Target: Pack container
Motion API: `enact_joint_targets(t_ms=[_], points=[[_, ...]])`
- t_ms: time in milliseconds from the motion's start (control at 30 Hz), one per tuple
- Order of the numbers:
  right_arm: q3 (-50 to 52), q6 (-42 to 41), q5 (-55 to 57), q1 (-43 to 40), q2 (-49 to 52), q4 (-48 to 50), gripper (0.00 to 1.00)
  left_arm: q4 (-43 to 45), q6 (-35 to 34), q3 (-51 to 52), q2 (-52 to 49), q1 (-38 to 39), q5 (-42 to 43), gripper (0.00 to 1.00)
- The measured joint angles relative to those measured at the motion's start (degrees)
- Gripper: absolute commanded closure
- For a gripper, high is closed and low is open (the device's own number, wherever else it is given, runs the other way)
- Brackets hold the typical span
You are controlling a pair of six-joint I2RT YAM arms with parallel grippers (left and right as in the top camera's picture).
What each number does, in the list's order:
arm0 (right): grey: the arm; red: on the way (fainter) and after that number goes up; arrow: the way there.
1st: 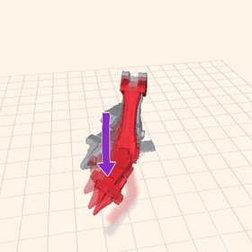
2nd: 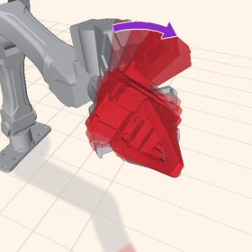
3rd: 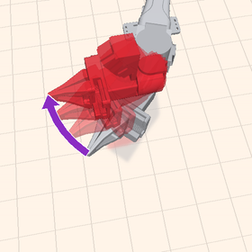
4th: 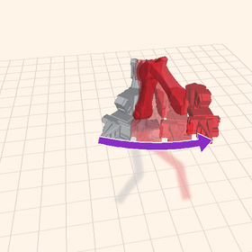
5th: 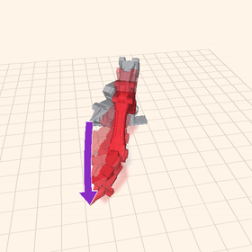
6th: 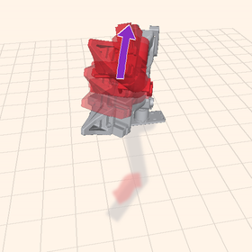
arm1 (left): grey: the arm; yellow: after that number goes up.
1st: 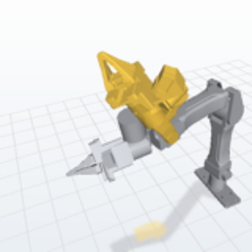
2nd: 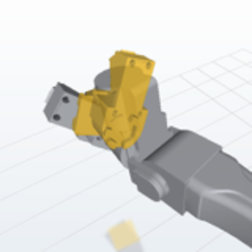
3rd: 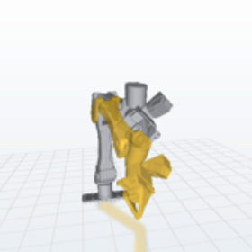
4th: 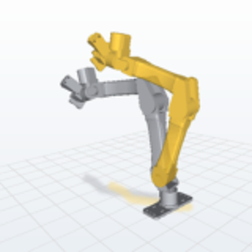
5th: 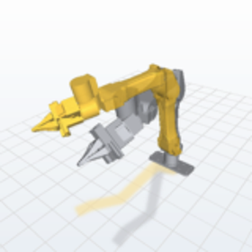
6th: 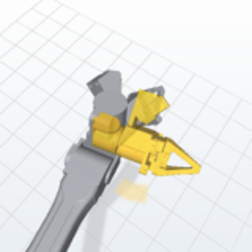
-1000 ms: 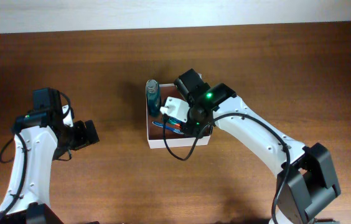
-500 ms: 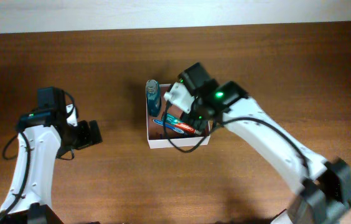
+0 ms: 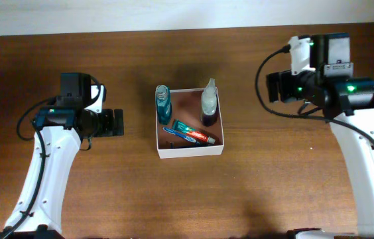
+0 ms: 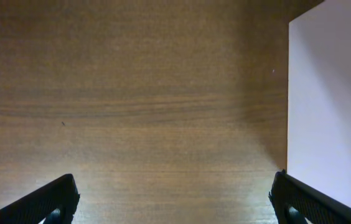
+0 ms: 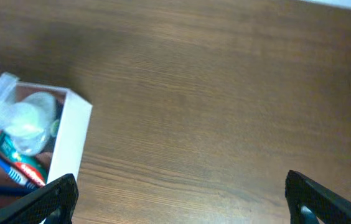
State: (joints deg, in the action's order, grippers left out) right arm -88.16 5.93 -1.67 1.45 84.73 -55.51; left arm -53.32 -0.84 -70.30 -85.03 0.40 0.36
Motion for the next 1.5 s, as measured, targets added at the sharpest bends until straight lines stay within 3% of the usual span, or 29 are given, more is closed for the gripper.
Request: enact_joint_targets(t_ms=[233,333,500,667,833,1000,1500], points=[[0.6,-4.7,-0.8,-4.9,-0.9,-4.9,0.03,-0.6,0.0,0.0,1.2,0.0,0.2,0.01],[3.9,-5.7,-0.8,-5.1,-5.4,-4.0,0.03,-0.6,0.0,0.0,6.6,0.0,0.3,0.01],[18.8,-7.6,-0.2,-5.1,-25.0,1.4,0.01,2.3,0.0,3.7,25.0,0.0,0.6,0.01],[34.1,-9.1,1.0,-5.1,-44.0,0.6,0.01,2.6,0.0,14.9,43.6,0.0,1.2,0.01],[42.1,-10.3,1.5,-5.1,-58.5,0.2,0.01,2.0,0.0,24.0,57.4,0.0,1.2,0.01],[42.4,-10.5,1.7,-5.1,-64.0,0.4,0.02,-0.4,0.0,25.6,61.3,0.0,1.2,0.0],[42.4,-10.6,1.7,-5.1,-64.2,-0.8,0.01,-2.6,0.0,25.6,61.4,0.0,1.2,0.01]])
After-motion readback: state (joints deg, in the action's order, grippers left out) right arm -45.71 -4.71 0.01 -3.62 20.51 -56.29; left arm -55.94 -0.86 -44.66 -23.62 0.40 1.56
